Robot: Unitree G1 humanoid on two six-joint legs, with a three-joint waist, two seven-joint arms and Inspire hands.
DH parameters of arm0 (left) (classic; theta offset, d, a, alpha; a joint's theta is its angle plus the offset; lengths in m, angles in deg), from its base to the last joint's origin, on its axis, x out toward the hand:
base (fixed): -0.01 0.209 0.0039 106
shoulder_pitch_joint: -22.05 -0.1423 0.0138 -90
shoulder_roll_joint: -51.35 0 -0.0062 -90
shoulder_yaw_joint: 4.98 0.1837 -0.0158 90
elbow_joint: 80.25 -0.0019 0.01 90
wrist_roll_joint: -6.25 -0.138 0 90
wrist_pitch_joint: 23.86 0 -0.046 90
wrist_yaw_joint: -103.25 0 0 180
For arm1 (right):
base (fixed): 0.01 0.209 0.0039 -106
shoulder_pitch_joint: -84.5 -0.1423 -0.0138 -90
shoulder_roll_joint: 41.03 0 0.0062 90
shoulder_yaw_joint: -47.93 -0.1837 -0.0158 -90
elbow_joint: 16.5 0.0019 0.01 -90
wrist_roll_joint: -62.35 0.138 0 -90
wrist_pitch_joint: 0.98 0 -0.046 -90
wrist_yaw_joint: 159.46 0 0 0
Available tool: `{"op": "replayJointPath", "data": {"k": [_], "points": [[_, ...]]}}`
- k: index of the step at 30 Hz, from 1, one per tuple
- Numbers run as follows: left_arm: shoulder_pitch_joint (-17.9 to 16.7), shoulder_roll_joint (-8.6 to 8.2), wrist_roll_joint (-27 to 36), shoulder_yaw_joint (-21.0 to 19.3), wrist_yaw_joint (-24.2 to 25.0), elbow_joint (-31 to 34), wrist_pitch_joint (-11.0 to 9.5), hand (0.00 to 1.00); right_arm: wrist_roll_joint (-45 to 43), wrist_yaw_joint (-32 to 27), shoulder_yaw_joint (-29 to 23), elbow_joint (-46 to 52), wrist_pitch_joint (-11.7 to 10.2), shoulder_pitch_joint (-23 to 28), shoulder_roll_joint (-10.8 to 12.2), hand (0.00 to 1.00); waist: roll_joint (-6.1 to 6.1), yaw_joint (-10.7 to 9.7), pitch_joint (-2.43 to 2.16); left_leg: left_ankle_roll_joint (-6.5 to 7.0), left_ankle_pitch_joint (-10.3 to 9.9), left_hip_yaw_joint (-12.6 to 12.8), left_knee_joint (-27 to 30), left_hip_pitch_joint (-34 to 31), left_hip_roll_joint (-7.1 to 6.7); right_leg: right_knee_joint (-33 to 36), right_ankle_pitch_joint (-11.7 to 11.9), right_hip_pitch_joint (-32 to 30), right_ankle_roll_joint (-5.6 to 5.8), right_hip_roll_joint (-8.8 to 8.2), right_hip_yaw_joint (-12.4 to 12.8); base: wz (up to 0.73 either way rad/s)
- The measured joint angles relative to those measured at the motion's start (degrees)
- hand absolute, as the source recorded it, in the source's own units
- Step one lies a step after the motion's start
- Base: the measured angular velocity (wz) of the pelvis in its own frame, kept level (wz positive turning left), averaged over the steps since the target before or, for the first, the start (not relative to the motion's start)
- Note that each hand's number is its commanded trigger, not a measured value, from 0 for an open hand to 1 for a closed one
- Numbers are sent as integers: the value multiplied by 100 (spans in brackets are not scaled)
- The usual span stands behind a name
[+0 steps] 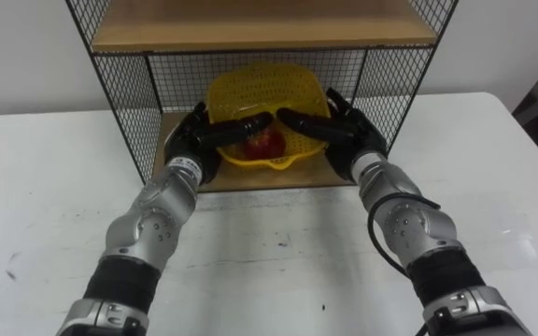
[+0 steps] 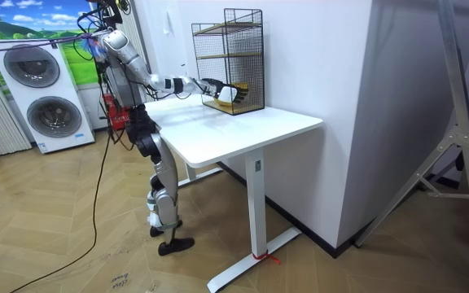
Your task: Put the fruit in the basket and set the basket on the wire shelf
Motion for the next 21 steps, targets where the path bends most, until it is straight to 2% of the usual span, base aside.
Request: {"op": "replayJointPath", "data": {"k": [7, 14, 17, 21], "points": [[-3, 55, -99, -124, 0, 417, 1, 0, 1, -4, -11, 60, 0, 8, -24, 0, -38, 14, -24, 0, 0, 2, -2, 5, 1, 0, 0, 9, 0, -2, -4, 0], [-105, 179, -97, -119, 10, 908, 0, 0, -231, 25, 0, 793, -11, 354, -156, 0, -41, 26, -28, 0, 0, 3, -62, 125, 2, -6, -1, 103, 1, -2, -7, 0], [-164, 200, -98, -106, 19, 1056, -7, 0, -396, 29, 4, 1154, -24, 533, -187, 0, -64, 28, -48, -6, 10, 4, -101, 165, 3, -5, -1, 120, 1, 2, -9, 0], [-184, 199, -98, -93, 35, 1103, -12, 0, -435, 29, 7, 1291, -50, 558, -201, 0, -64, 23, -49, -9, 13, 6, -112, 206, 3, -6, 0, 158, 1, 4, -11, 0]]}}
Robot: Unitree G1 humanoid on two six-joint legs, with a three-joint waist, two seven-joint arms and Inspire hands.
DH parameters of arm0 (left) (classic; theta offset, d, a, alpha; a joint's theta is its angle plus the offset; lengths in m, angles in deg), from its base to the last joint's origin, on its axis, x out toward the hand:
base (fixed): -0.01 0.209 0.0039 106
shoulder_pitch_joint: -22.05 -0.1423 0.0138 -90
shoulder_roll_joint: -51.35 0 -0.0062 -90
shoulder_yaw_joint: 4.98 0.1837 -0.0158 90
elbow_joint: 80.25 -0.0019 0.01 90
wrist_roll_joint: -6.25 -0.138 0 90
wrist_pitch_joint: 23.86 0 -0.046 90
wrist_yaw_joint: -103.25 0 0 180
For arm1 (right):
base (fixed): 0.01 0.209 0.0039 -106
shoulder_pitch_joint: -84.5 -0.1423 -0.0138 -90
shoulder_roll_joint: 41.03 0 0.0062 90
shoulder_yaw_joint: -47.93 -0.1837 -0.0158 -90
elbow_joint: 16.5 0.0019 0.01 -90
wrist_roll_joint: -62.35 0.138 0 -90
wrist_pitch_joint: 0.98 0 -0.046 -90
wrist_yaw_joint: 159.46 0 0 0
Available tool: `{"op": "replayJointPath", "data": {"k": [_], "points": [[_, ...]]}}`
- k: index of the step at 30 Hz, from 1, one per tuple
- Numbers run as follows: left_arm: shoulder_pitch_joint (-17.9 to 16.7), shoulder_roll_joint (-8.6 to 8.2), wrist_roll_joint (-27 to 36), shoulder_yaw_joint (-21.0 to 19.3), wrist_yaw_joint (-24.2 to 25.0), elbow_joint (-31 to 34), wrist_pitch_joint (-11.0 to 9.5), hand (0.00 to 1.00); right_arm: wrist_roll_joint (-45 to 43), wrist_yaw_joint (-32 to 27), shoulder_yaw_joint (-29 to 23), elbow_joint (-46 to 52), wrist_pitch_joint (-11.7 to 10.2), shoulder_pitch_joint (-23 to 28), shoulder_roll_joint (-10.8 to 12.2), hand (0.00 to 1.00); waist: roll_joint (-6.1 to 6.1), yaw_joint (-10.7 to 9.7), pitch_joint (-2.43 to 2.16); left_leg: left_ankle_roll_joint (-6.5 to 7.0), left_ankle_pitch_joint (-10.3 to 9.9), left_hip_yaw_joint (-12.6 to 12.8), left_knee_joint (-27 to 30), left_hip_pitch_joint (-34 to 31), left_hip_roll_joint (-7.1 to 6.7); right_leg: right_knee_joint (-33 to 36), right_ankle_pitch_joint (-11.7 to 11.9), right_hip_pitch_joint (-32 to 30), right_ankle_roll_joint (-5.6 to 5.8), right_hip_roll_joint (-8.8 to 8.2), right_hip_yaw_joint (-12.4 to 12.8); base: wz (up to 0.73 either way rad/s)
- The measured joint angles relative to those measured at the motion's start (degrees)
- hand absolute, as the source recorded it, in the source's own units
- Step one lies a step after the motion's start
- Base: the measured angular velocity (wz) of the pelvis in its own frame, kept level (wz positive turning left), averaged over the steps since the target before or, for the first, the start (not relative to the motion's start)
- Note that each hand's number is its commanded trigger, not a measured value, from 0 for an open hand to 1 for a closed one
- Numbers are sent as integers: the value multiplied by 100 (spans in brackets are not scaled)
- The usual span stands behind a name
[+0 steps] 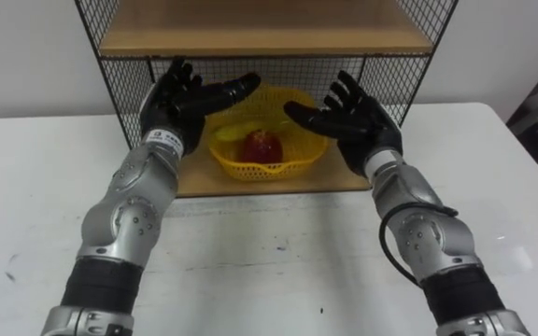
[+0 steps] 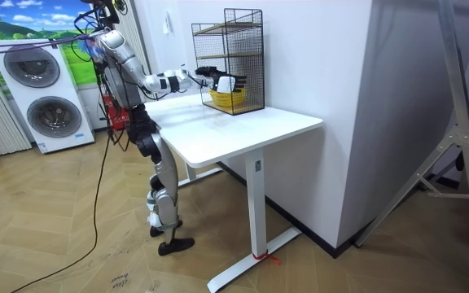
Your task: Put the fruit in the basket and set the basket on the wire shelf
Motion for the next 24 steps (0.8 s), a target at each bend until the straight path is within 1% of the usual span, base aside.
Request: {"op": "replayJointPath", "data": {"k": [4, 6, 8, 11, 13, 14, 15, 16, 18, 19, 21, 24], "points": [[-2, 0, -144, -10, 0, 8, -1, 0, -198, -1, -2, 34, 0, 14, -1, 0, -1, 2, -4, 0, 0, 0, -7, 11, 0, -7, 0, 10, 0, 1, 2, 0], [-34, 0, -283, -11, 0, 89, -1, 0, -409, -1, -3, 75, 0, 16, 0, 0, -1, -1, -4, 0, 0, 3, -9, 10, 0, -7, 0, 8, 0, 2, 5, 0], [-49, -1, -283, -18, 0, 176, -2, 0, -536, 0, -3, 116, 0, 20, 0, 0, -2, 4, -5, 0, 2, 11, -8, 13, 1, -6, 1, 8, -1, 2, 12, 0], [-49, 6, -360, -41, 22, 217, -17, 0, -870, 55, -4, 444, -9, 214, 0, 0, 0, 34, -7, 0, 5, 35, -9, 43, 4, -5, 1, 29, -1, 5, 35, -4], [-50, 4, -437, -73, 29, 217, -19, 0, -932, 107, -8, 525, -11, 295, 0, 0, 0, 36, -14, 0, 5, 55, -19, 69, 6, 2, 1, 45, -1, 6, 51, -5], [-69, 0, -517, -92, 74, 225, -40, 0, -1004, 142, -9, 591, -11, 364, -1, 0, 2, 45, -31, 0, 5, 76, -37, 87, 9, 6, 1, 49, -2, 9, 65, -7], [-128, 1, -544, -95, 114, 283, -71, 0, -1044, 171, -14, 765, -13, 502, -8, 0, 5, 50, -42, 1, 10, 85, -55, 97, 10, 5, 2, 51, -3, 9, 70, -5], [-172, 1, -578, -103, 122, 337, -76, 0, -1056, 190, -15, 850, -14, 561, -9, 0, 5, 49, -43, 2, 12, 86, -57, 98, 10, 4, 2, 53, -3, 9, 70, 0], [-398, 3, -632, -106, 131, 540, -124, 0, -1060, 265, -15, 1059, -24, 736, -16, 0, 6, 6, -43, -2, 17, 91, -57, 102, 11, 4, 4, 53, -6, 12, 81, 0], [-469, 2, -643, -106, 133, 603, -134, 0, -1068, 272, -14, 1098, -24, 765, -14, 0, 7, -7, -43, -2, 17, 89, -59, 101, 12, 3, 4, 56, -6, 12, 78, 0], [-732, -1, -665, -107, 185, 793, -201, 0, -1115, 277, -16, 1217, -52, 829, -18, 0, 9, -26, -45, -2, 17, 81, -89, 93, 15, 3, 4, 54, -6, 16, 66, 0], [-903, 23, -887, -105, 299, 936, -203, 0, -1203, 304, -25, 1526, -81, 986, -36, 0, 12, -31, -42, -8, 20, 77, -130, 81, 19, -14, 6, 35, -10, 22, 56, 0]]}}
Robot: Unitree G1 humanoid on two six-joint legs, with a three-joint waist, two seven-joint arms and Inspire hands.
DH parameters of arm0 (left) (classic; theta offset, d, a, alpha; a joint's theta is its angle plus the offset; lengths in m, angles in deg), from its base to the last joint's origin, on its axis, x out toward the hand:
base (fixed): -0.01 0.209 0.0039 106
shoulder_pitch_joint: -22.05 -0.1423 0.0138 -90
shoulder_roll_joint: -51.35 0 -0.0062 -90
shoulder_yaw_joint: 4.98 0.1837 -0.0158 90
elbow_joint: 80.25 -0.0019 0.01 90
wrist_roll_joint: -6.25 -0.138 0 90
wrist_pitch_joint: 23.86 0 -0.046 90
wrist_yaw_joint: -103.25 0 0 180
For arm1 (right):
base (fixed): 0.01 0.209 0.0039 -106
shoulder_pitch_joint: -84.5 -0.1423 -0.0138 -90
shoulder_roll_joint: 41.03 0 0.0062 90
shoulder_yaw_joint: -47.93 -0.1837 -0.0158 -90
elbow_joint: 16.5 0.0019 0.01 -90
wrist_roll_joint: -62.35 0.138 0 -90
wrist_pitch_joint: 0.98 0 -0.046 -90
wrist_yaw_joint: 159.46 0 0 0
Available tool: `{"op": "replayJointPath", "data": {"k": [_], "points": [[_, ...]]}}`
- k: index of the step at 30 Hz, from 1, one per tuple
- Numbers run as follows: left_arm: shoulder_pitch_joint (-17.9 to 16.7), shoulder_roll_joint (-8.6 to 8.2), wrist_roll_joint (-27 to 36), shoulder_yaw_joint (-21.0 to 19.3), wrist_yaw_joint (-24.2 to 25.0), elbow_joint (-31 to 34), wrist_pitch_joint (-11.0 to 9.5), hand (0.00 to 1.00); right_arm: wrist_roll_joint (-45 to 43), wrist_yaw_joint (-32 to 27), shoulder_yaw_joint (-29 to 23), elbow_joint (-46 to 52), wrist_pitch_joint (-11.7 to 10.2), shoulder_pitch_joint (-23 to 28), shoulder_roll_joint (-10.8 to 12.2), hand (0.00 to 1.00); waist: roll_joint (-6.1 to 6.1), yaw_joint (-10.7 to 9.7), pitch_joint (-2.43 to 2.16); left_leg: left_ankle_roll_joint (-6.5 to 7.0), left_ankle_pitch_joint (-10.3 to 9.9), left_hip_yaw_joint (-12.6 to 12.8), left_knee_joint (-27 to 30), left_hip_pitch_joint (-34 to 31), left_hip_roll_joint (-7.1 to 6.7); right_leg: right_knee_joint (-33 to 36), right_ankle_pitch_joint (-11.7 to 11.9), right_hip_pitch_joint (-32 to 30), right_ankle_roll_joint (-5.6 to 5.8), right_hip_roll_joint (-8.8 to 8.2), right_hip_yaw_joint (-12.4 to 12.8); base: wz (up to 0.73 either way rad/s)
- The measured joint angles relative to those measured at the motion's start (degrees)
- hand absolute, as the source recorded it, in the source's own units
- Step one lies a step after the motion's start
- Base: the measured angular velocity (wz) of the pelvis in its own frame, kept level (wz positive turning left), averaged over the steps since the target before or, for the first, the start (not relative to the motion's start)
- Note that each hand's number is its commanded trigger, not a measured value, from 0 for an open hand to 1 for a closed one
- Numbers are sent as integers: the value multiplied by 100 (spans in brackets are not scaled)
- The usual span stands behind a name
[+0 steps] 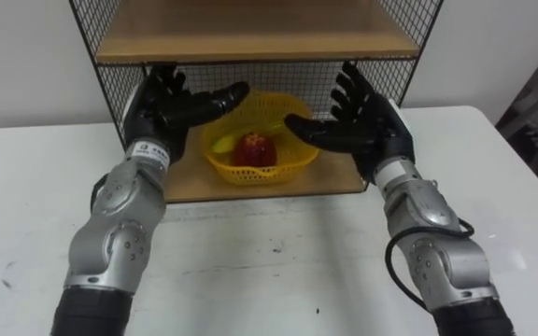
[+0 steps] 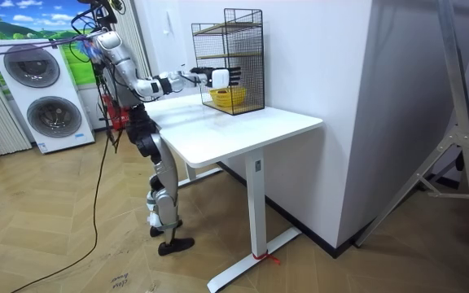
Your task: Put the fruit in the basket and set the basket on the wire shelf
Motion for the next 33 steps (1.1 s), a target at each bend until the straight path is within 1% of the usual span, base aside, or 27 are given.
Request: {"op": "replayJointPath", "data": {"k": [1, 3, 4, 7, 9, 10, 12, 13, 16, 18, 19, 21, 23, 26, 28, 29, 30, 33], "points": [[-21, 2, -39, -2, 29, 32, 0, 0, -52, 18, 0, 53, 0, 26, -2, 0, 0, 2, 0, -3, 2, -2, -5, -2, 0, -2, 0, -2, -1, 1, -3, 0], [-165, 2, -286, -7, 137, 302, -3, 0, -314, 165, 1, 267, -40, 172, -1, 0, 0, 7, 0, -9, 12, -1, -25, 1, 0, -9, 4, -4, -6, 4, 4, 0], [-253, 2, -414, -7, 230, 408, -39, 0, -433, 249, -2, 363, -50, 276, -11, 0, -1, 6, 0, -10, 15, -1, -28, 8, 0, -8, 4, 3, -6, 5, 5, 0], [-459, 6, -506, -4, 367, 542, -88, 0, -649, 425, -17, 486, -51, 487, -19, 0, -1, 5, -1, -17, 23, 4, -42, 17, 2, -3, 5, 9, -8, 10, 20, 0], [-734, 3, -474, 25, 446, 568, -159, 0, -694, 479, -44, 565, -56, 731, -33, 0, -1, 6, -1, -22, 27, 2, -54, 21, 6, -2, 5, 11, -8, 14, 16, 0], [-802, 1, -485, 35, 446, 570, -159, 0, -708, 480, -54, 569, -57, 784, -37, 0, -1, 6, -1, -23, 28, 1, -54, 21, 7, -4, 5, 8, -8, 17, 19, 0], [-1161, 2, -568, 37, 446, 723, -161, 0, -746, 519, -125, 573, -57, 944, -42, 0, -4, -18, 1, -27, 30, -6, -58, 9, 9, -7, 5, -14, -9, 22, 38, 0], [-1287, 2, -679, 35, 454, 759, -179, 0, -785, 546, -187, 575, -58, 1001, -55, 0, -5, -26, 2, -27, 30, -16, -58, 2, 9, -13, 5, -18, -9, 22, 33, 0], [-1441, 31, -859, 20, 485, 758, -227, 0, -804, 602, -315, 642, -98, 1120, -61, 0, -8, -23, 4, -29, 31, -15, -60, -6, 12, -48, 14, -13, -23, 27, 38, 0], [-1602, 80, -866, -16, 577, 759, -331, 0, -787, 597, -351, 862, -153, 1271, -84, 0, -8, -13, 4, -32, 30, 12, -63, -16, 29, -94, 43, -14, -35, 57, 35, -6], [-1636, 89, -866, -18, 577, 758, -335, 0, -787, 594, -352, 892, -169, 1282, -93, 0, -10, -17, 5, -33, 30, 13, -63, -16, 31, -95, 45, -14, -36, 64, 35, -4], [-1788, 109, -865, -12, 638, 758, -369, 0, -766, 595, -363, 968, -313, 1403, -124, 0, -7, -25, 6, -33, 30, 13, -64, -8, 34, -101, 48, -3, -37, 65, 36, 0], [-1905, 123, -859, -12, 689, 759, -413, 0, -729, 599, -368, 1035, -379, 1557, -124, 0, -3, -7, 7, -36, 32, 11, -68, -13, 37, -102, 48, -4, -38, 63, 32, 0], [-2088, 136, -864, -12, 755, 855, -417, 0, -754, 609, -368, 1052, -380, 1677, -125, 0, 11, -12, 13, -39, 30, 12, -71, -36, 40, -105, 48, -12, -38, 65, 43, 0], [-2133, 177, -862, -20, 883, 918, -419, 0, -800, 634, -368, 1183, -380, 1795, -132, 0, 18, 0, 9, -42, 32, 8, -70, -54, 40, -106, 48, -43, -39, 79, 93, 0], [-2201, 211, -856, -36, 930, 1017, -436, 0, -799, 671, -368, 1346, -390, 1902, -136, 0, 27, -1, 1, -47, 35, 10, -68, -95, 40, -104, 51, -89, -42, 87, 99, 0], [-2257, 228, -855, -35, 955, 1091, -482, 0, -800, 679, -368, 1500, -413, 2022, -156, 0, 32, -1, 4, -49, 36, 9, -71, -102, 40, -105, 51, -104, -43, 93, 100, 0], [-2347, 229, -857, -49, 1036, 1090, -537, 0, -863, 737, -400, 1585, -492, 2210, -209, 0, 33, -3, 4, -52, 39, 10, -74, -93, 42, -104, 52, -93, -44, 106, 97, 0]]}}
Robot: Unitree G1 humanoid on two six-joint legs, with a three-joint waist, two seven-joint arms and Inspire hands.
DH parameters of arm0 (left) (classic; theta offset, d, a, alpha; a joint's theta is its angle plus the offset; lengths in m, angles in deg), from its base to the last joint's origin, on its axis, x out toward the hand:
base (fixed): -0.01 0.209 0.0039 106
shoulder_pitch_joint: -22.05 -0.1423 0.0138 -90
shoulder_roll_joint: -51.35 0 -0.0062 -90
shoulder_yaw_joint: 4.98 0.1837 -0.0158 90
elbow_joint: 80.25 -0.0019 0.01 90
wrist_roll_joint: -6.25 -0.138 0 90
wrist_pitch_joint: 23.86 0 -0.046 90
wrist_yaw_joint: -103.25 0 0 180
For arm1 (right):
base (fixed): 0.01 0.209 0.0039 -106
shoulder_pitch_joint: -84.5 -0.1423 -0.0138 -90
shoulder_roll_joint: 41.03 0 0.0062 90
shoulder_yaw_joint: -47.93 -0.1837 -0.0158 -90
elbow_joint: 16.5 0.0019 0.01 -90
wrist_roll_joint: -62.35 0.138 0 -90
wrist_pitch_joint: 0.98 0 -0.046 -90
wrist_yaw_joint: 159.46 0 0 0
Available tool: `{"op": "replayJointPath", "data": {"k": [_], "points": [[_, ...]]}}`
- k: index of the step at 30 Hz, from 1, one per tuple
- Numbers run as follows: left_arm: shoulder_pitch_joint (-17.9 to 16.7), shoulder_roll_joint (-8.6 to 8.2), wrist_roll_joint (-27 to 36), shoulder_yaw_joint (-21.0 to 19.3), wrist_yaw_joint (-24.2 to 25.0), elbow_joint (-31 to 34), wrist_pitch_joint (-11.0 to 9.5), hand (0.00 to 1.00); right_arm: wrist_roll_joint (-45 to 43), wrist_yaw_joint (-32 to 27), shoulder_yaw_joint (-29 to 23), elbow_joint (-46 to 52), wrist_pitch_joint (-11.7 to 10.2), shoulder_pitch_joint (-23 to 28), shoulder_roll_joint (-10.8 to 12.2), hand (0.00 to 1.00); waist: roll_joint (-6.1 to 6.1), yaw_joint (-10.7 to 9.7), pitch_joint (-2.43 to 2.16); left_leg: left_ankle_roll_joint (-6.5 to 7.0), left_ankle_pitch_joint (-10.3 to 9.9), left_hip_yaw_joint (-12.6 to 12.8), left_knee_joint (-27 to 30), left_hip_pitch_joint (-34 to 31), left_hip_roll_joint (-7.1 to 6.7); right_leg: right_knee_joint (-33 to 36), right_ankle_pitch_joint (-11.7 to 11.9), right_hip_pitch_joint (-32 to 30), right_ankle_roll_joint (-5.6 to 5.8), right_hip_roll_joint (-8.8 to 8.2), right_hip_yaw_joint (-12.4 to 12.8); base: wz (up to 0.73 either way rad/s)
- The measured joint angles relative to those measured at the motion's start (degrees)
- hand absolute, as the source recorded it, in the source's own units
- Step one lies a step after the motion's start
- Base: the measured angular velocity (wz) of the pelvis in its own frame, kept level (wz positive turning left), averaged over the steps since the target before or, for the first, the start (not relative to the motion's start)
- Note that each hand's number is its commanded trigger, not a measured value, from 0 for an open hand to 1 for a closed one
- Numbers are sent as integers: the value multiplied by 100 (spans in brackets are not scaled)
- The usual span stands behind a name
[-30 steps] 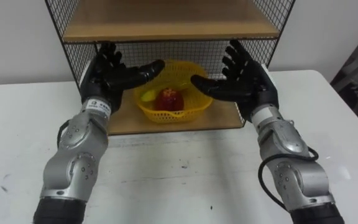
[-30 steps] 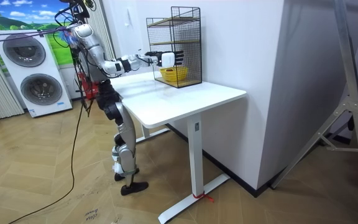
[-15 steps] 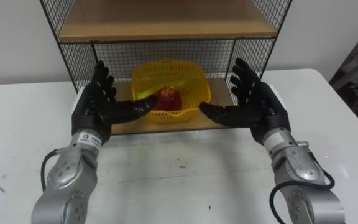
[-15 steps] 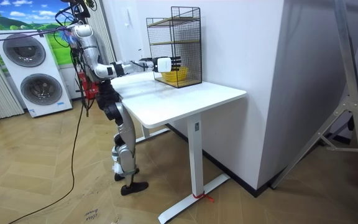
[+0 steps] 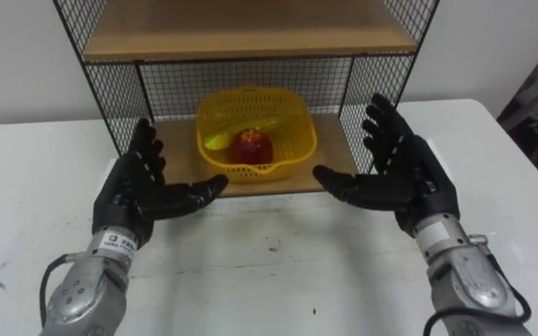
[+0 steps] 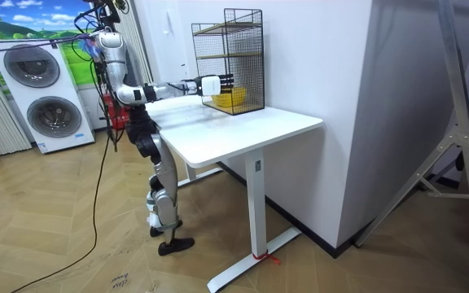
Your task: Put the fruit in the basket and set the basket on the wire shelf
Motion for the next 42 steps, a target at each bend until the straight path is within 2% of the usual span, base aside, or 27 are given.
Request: {"op": "replayJointPath", "data": {"k": [6, 8, 9, 11, 12, 15, 17, 19, 22, 25, 27, 28, 30, 31, 32, 33, 34, 35, 36, 37, 38, 39, 40, 41, 42], "points": [[-460, 48, 63, -58, 264, 228, -1, 0, 111, 38, -257, 182, -32, 489, -69, 0, 9, 2, -12, -4, -2, -19, -4, -9, 4, -1, 0, 21, 0, -29, -19, 1], [-652, 85, 223, -190, 353, 524, -5, 0, 137, 52, -374, 324, -128, 707, -68, 0, 31, 7, 2, -6, -3, -30, 1, -27, 3, -3, -1, 8, 0, -27, -15, 0], [-774, 135, 267, -280, 375, 680, -75, 0, 139, 53, -470, 338, -169, 766, -72, 0, 61, -2, 15, -6, -3, -29, 3, -29, 3, -6, 0, 7, 0, -29, -18, 0], [-858, 200, 351, -395, 415, 760, -167, 0, 123, 48, -657, 338, -174, 826, -75, 0, 114, 7, 7, -6, -4, -25, 1, -29, 2, -4, -1, 2, 1, -31, -16, 0], [-886, 197, 355, -498, 461, 795, -170, 0, 86, 48, -772, 352, -174, 852, -76, 0, 154, 9, -18, -6, -3, -24, -1, -27, 2, -4, -1, 2, 1, -29, -15, 0], [-1015, 199, 355, -658, 570, 954, -226, 0, -28, 26, -951, 539, -189, 991, -85, 0, 218, 4, -42, -15, 3, -25, -14, -9, 2, -4, -6, 14, -5, -22, -23, 0], [-1118, 200, 353, -717, 576, 1067, -256, 0, -118, 0, -1024, 584, -323, 1099, -86, 0, 220, 2, -42, -23, 7, -24, -25, -1, 3, -1, -17, 15, -20, -25, -20, 0], [-1145, 201, 354, -879, 572, 1156, -257, 0, -188, -171, -1101, 651, -346, 1148, -88, 0, 226, 14, -36, -30, 11, -22, -25, -21, 2, -3, -39, -4, -29, -27, -18, 0], [-1227, 342, 508, -1247, 565, 1467, -259, 0, -122, -450, -1428, 1029, -359, 1157, -113, 0, 245, 24, -22, -41, 8, -18, -31, -34, 2, 8, -77, -50, -36, -23, 2, 0], [-1230, 400, 552, -1785, 447, 1904, -361, 0, -124, -974, -1985, 1469, -534, 1105, -140, 0, 275, 31, 6, -55, 22, -73, -32, -93, 3, 0, -65, -62, -44, -15, -37, 9], [-1232, 412, 729, -2586, 58, 2274, -717, 0, -107, -1579, -2520, 1755, -776, 1164, -236, 0, 284, 47, 15, -72, 33, -105, -43, -119, 4, 8, -66, -116, -46, -13, -57, 5], [-1232, 424, 826, -2795, -81, 2321, -839, 0, -105, -1765, -2660, 1822, -823, 1170, -268, 0, 293, 52, 20, -73, 33, -109, -44, -122, 4, 13, -70, -122, -50, -11, -52, 0], [-1209, 517, 1008, -3542, -839, 2422, -1234, 0, -104, -2578, -3188, 1945, -1086, 1136, -480, 0, 315, 69, 27, -76, 34, -120, -54, -116, 0, 17, -88, -123, -51, -7, -35, 0], [-1205, 551, 998, -3726, -1052, 2426, -1318, 0, -113, -2782, -3339, 1945, -1159, 1138, -535, 0, 321, 71, 23, -78, 35, -120, -53, -114, 0, 24, -95, -131, -55, -9, -41, 0], [-1219, 656, 1003, -4073, -1479, 2430, -1433, 0, -118, -3146, -3631, 1952, -1260, 1147, -630, 0, 294, 102, 20, -80, 34, -124, -53, -139, -7, 56, -135, -185, -55, -23, -59, 0], [-1233, 778, 1016, -4514, -1863, 2429, -1488, 0, -140, -3522, -3952, 1963, -1315, 1173, -705, 0, 273, 176, -25, -91, 26, -122, -49, -166, -16, 156, -202, -244, -61, -34, -61, 0], [-1236, 850, 1018, -4748, -2068, 2428, -1516, 0, -147, -3696, -4121, 1965, -1348, 1185, -736, 0, 255, 196, -37, -95, 24, -121, -46, -178, -17, 192, -219, -262, -67, -38, -61, 0], [-1235, 991, 1017, -5203, -2500, 2381, -1652, 0, -140, -4055, -4455, 1966, -1427, 1199, -826, 0, 221, 210, -47, -106, 25, -123, -43, -189, -16, 246, -245, -321, -82, -42, -75, 5], [-1281, 1152, 1047, -5627, -2929, 2202, -1830, 0, -89, -4398, -4816, 1950, -1488, 1258, -1014, 0, 209, 251, -56, -111, 28, -133, -40, -200, -21, 299, -277, -355, -92, -59, -78, 6], [-1286, 1243, 1124, -5814, -3148, 2118, -1882, 0, -25, -4551, -5024, 1916, -1534, 1304, -1129, 0, 204, 275, -54, -113, 27, -141, -34, -202, -24, 328, -298, -367, -96, -72, -99, 11], [-1324, 1399, 1349, -6124, -3576, 1984, -1955, 0, 210, -4868, -5397, 1846, -1622, 1433, -1295, 0, 192, 314, -56, -118, 28, -164, -26, -211, -25, 331, -312, -363, -105, -88, -148, 13], [-1444, 1540, 1540, -6452, -3943, 1753, -2050, 0, 492, -5176, -5744, 1734, -1689, 1489, -1399, 0, 156, 337, -65, -127, 29, -210, -10, -250, -40, 365, -366, -391, -95, -106, -180, 17], [-1481, 1619, 1641, -6627, -4109, 1603, -2080, 0, 630, -5306, -5942, 1603, -1727, 1489, -1451, 0, 142, 326, -69, -134, 21, -230, 26, -294, -47, 425, -400, -435, -94, -120, -192, 21], [-1522, 1772, 1949, -6895, -4424, 1239, -2135, 0, 961, -5579, -6314, 1271, -1754, 1533, -1566, 0, 100, 324, -91, -136, 16, -282, 55, -350, -75, 519, -456, -510, -95, -141, -190, 23], [-1637, 1925, 2243, -7088, -4712, 729, -2188, 0, 1329, -5859, -6585, 850, -1778, 1523, -1712, 0, 97, 340, -95, -137, 16, -311, 58, -361, -82, 524, -466, -513, -95, -143, -206, 17]]}}
